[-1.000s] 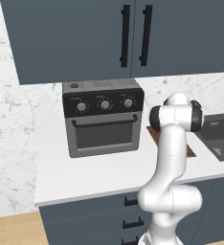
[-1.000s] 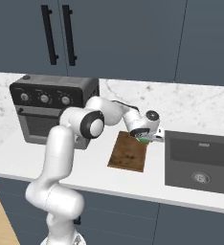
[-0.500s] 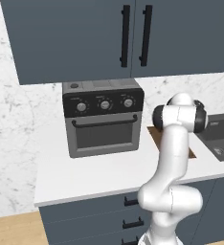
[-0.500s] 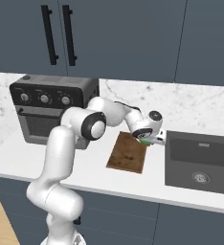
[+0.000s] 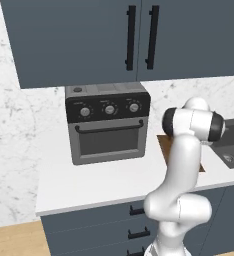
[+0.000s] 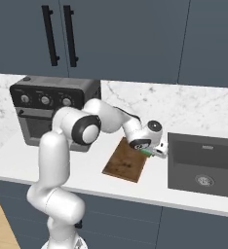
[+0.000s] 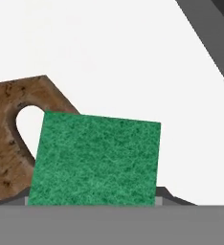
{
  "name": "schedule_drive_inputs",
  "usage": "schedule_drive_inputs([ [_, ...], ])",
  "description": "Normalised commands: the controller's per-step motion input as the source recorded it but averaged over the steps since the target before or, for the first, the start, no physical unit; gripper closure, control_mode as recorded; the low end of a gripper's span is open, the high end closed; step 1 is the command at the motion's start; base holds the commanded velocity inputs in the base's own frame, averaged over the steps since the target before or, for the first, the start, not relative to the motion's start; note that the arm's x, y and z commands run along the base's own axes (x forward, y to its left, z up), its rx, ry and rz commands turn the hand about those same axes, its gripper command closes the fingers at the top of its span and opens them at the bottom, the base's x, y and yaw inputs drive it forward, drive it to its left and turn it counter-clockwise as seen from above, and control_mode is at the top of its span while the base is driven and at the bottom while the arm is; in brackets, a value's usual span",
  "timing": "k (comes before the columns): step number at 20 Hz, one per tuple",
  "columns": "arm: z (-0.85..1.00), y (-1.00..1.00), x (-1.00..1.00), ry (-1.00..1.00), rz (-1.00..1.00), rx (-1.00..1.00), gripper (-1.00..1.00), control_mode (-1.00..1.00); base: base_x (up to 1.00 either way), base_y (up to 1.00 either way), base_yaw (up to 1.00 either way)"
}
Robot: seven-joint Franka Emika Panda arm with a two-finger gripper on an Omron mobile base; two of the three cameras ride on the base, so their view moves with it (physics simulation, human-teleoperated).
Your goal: Pick up the sponge from the counter and clean the cutting board by briefly scrubbing or pressing down on the cutting board. Once finished, release the sponge.
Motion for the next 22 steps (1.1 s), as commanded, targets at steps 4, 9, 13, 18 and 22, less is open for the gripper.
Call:
schedule_drive_inputs([
  [4,-0.28,0.44,-0.99,-0.04,-0.18,0.00,1.00,-1.00,0.00,0.00,0.00],
  [9,-0.01,0.41,-0.33,-0.11,-0.19,0.00,1.00,-1.00,0.00,0.00,0.00],
  [13,-0.02,0.43,-0.37,-0.05,-0.19,0.00,1.00,-1.00,0.00,0.00,0.00],
  [18,0.08,0.18,-0.27,-0.08,-0.17,0.00,1.00,-1.00,0.00,0.00,0.00],
  [22,0.73,0.01,-0.03,-0.09,-0.12,0.00,1.00,-1.00,0.00,0.00,0.00],
])
